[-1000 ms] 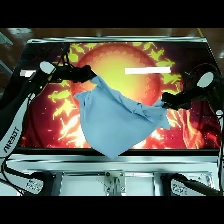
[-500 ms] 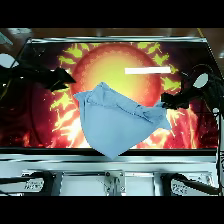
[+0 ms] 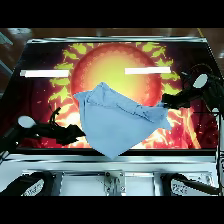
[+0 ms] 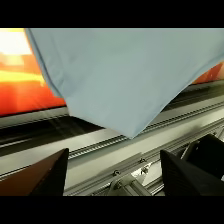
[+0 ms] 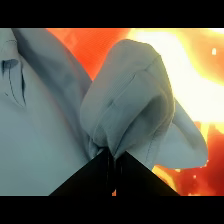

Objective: Fold the shirts.

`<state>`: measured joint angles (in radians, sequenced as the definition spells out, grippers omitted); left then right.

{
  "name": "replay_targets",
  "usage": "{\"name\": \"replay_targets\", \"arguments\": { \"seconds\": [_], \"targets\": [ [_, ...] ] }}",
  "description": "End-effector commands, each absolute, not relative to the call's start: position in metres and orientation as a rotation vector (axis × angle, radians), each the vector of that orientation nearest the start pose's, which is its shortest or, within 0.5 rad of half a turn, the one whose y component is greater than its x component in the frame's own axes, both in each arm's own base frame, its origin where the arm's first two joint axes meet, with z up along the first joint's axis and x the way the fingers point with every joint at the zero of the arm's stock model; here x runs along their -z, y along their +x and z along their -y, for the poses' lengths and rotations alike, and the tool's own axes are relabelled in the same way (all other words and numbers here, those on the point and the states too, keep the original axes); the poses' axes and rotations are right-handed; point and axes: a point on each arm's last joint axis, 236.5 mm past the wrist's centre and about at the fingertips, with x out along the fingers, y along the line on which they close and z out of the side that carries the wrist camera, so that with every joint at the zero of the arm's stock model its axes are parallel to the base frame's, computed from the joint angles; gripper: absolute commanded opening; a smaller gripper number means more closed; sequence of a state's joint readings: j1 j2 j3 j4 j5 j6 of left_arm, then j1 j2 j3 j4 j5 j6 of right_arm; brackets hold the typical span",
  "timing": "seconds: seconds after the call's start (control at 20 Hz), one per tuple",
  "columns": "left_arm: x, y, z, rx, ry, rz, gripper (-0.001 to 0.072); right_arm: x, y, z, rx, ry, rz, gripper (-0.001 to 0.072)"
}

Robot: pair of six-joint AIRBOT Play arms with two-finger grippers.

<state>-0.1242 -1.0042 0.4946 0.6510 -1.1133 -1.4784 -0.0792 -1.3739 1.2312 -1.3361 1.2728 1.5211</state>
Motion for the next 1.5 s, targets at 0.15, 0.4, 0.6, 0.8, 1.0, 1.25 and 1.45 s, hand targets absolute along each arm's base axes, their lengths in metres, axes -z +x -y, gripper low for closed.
{"name": "replay_targets", "arguments": {
  "seconds": [0.15, 0.4, 0.6, 0.8, 1.0, 1.25, 1.45],
  "targets": [
    [0.099, 0.178, 0.246, 0.393, -0.835, -1.561, 0.0663, 0.004, 0.378, -0.021, -0.105, 0.218, -1.395, 0.0063],
    [0.120, 0.184, 0.263, 0.332, -0.891, -1.541, 0.0660, 0.004, 0.377, -0.022, -0.106, 0.219, -1.402, 0.0062],
    [0.122, 0.211, 0.262, 0.256, -0.928, -1.433, 0.0347, 0.004, 0.373, -0.026, -0.115, 0.237, -1.421, 0.0063],
    [0.072, 0.244, 0.284, 0.481, -0.808, -1.266, 0.0037, -0.002, 0.371, -0.043, -0.166, 0.302, -1.422, 0.0061],
    [-0.100, 0.295, 0.280, 0.751, -0.605, -0.813, 0.0036, -0.086, 0.403, -0.057, -0.275, 0.272, -1.158, 0.0061],
    [-0.437, 0.242, 0.137, 0.609, -0.317, 0.104, 0.0036, -0.384, 0.397, -0.042, -0.235, 0.095, -0.260, 0.0061],
    [-0.521, 0.150, 0.091, 0.409, -0.207, 0.295, 0.0037, -0.518, 0.301, -0.055, -0.281, 0.161, 0.177, 0.0061]
  ]
}}
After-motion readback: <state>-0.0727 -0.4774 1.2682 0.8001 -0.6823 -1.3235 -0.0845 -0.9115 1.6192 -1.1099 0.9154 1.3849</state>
